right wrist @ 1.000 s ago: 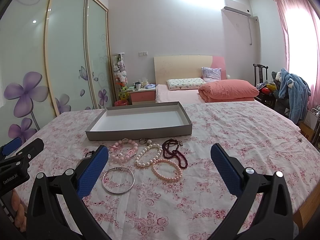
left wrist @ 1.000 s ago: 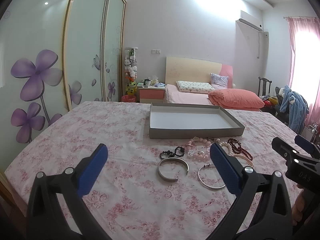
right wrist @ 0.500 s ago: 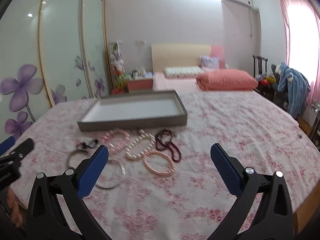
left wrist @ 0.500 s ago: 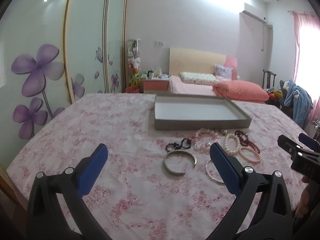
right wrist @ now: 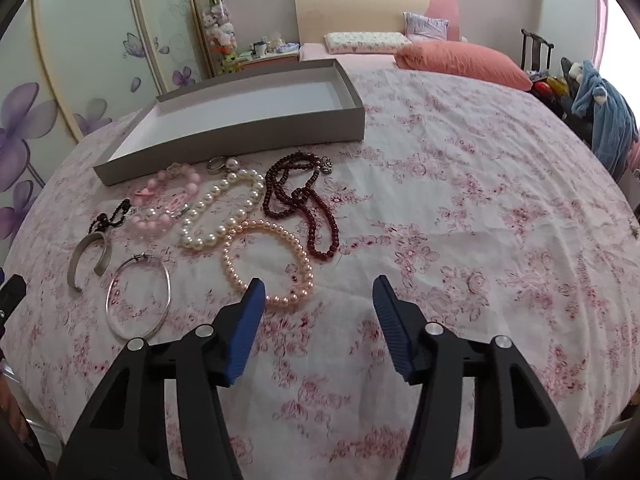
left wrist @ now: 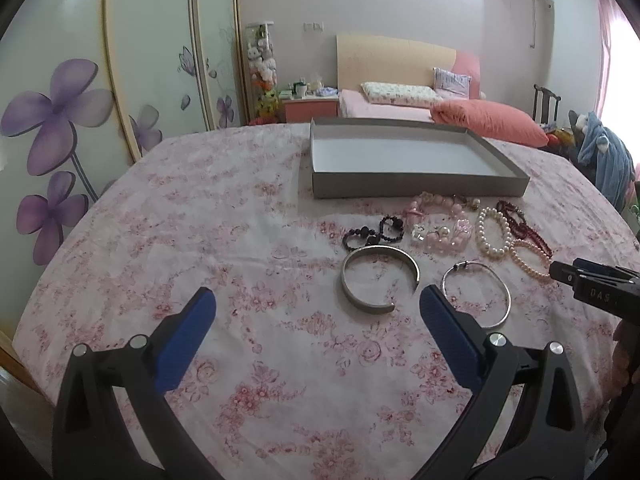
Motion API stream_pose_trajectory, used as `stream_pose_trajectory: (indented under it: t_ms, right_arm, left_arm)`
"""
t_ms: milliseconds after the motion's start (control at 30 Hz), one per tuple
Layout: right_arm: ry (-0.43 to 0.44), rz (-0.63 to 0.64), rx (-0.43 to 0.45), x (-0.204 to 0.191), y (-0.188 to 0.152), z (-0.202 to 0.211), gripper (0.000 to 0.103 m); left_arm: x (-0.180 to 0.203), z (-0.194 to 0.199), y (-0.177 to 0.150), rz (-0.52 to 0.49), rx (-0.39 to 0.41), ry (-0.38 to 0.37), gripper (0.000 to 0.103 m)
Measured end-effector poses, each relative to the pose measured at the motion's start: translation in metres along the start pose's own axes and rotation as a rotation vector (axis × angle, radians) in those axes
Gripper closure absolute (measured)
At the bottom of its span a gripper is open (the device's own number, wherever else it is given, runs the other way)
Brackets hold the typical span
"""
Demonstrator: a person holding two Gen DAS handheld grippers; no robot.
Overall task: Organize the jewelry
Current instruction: 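Grasp the pink pearl bracelet with the right tool while the left tool approaches the silver cuff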
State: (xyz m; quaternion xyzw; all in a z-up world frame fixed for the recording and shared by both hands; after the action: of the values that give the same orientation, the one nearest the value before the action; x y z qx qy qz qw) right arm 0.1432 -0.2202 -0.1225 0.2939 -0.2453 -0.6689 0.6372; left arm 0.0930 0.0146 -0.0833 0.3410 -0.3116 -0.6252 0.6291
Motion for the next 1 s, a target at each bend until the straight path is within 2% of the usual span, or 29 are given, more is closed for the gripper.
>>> stream_pose_trajectory:
  t_ms: [233,300,533,633,700,767,1000]
  right_arm:
    - [0.012,0.031,-0.024,-0.008,0.002,-0.006,0.047]
    - [0.019,0.016,-0.024,-0.005,0.006,-0.009,0.054]
    - [0.020,-0.035,-0.005,-0.002,0.013,-0.012,0.058]
    - [-0.003,-0.006,-0.010,-0.004,0.010,-0.013,0.068]
    - [-0.033,0.022,-0.010,-0.005,0.009,-0.013,0.089]
    - [-0.020,0.009,-0.011,-0.001,0.007,-0.010,0.094]
    - [-0.012,0.003,-0.002,0.002,0.003,-0.007,0.095]
  left_arm:
    - [0.010,-0.016,0.005,-0.027,-0.034,-0.008,0.004]
    - [0.012,-0.022,0.005,-0.027,-0.053,-0.013,0.004]
    - [0.014,-0.039,0.006,0.000,-0.103,-0.025,0.004]
    - [0.019,-0.046,0.006,-0.006,-0.121,-0.022,0.004]
    - [0.023,-0.053,0.007,-0.014,-0.138,-0.015,0.004]
    - [0.027,-0.059,0.007,-0.018,-0.159,-0.010,0.004]
    - [0.038,-0.086,0.008,-0.041,-0.227,0.023,0.004]
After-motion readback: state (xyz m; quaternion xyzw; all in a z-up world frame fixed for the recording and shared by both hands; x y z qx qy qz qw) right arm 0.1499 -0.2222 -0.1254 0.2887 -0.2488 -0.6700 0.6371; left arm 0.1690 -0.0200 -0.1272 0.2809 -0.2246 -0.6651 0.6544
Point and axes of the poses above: each gripper's, at about its wrist camera, not at the fingertips, and z roughly against the way its jaws point, x to its right, y to its top, the point moved 5 cm from there along -z, roughly the way its jaws point, and after that the axes turned 6 degrees about x, right-handed, at the moved point
